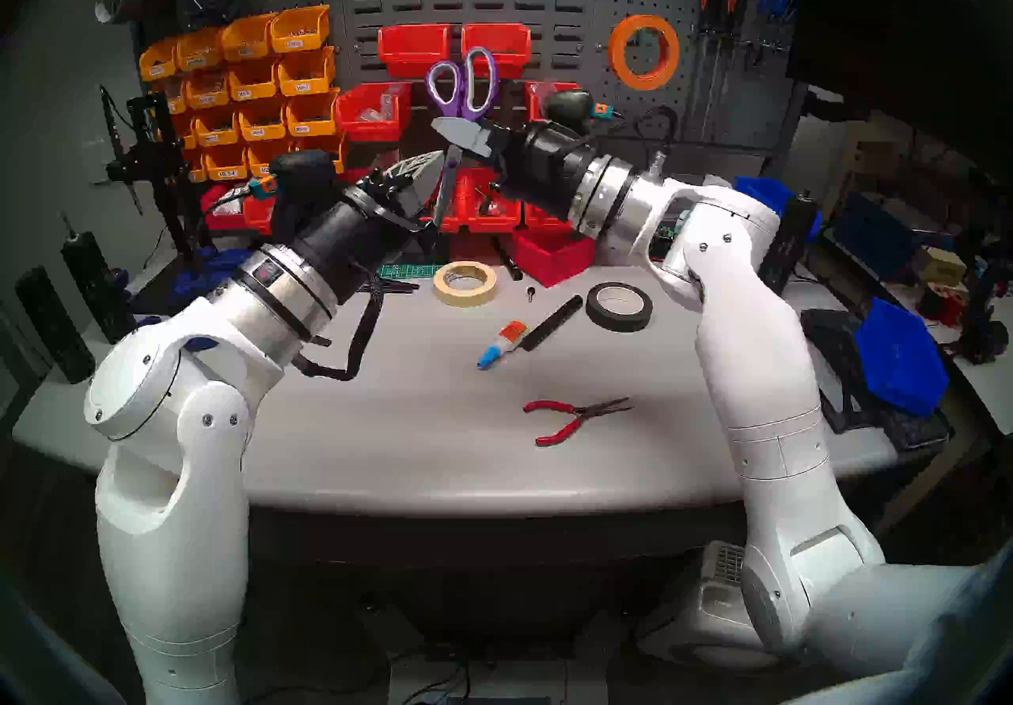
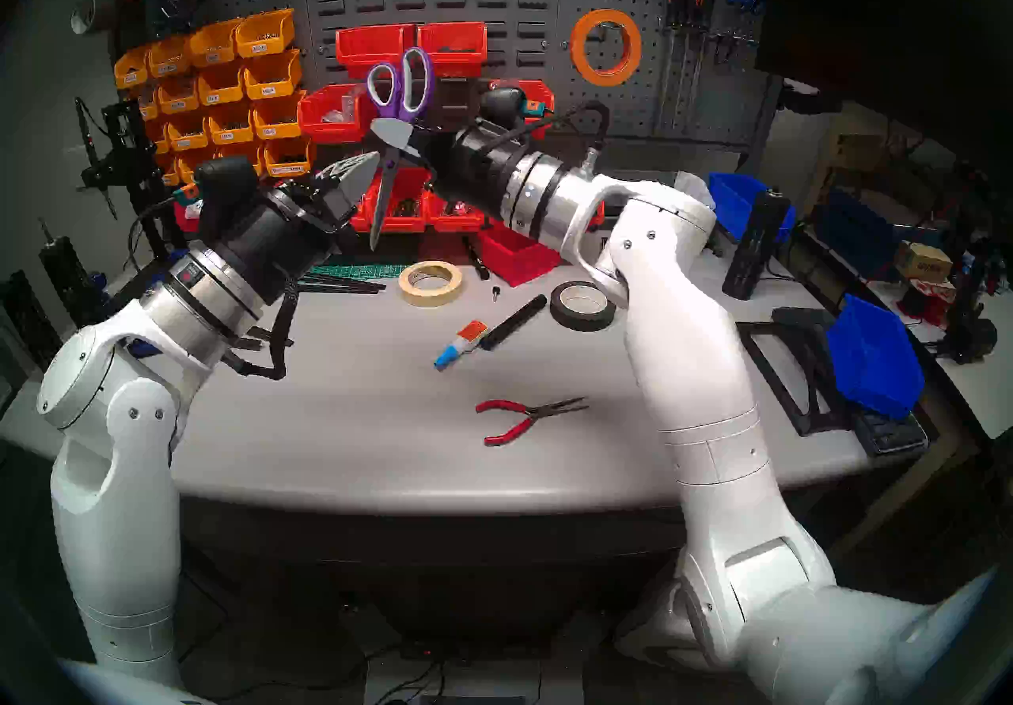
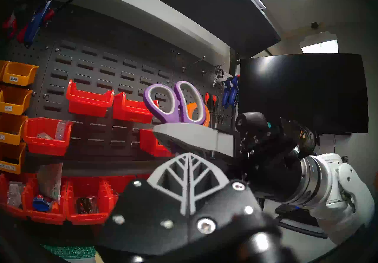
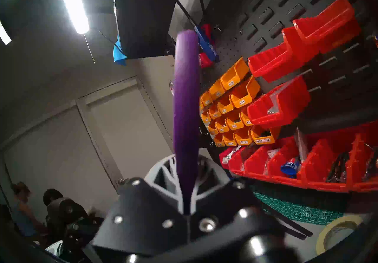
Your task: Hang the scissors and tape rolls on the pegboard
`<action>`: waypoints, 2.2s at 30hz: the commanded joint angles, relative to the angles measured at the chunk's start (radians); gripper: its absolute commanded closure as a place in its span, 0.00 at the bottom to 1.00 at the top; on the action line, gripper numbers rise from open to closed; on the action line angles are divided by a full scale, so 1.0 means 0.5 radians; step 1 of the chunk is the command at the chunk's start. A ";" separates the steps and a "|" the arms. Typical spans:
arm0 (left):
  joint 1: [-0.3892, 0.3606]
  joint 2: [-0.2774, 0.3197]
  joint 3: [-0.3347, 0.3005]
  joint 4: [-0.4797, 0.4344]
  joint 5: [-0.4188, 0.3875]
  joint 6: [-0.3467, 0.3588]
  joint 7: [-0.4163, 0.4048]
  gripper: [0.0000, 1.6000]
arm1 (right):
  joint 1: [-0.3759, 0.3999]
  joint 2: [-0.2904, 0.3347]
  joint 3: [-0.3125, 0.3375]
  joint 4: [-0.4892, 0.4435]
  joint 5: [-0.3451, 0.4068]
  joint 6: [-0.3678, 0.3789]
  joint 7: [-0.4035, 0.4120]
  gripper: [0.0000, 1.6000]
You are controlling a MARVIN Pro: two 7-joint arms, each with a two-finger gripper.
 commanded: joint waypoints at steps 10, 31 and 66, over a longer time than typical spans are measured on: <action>-0.003 -0.238 -0.262 -0.008 -0.162 -0.083 0.124 0.00 | 0.023 0.287 0.340 -0.081 -0.004 0.004 0.203 1.00; 0.100 -0.444 -0.353 0.115 -0.196 -0.367 0.238 0.00 | 0.230 0.544 0.581 0.438 0.086 0.078 0.755 1.00; 0.050 -0.476 -0.466 0.156 -0.217 -0.404 0.349 0.00 | 0.698 0.503 0.570 1.032 0.123 0.046 0.694 1.00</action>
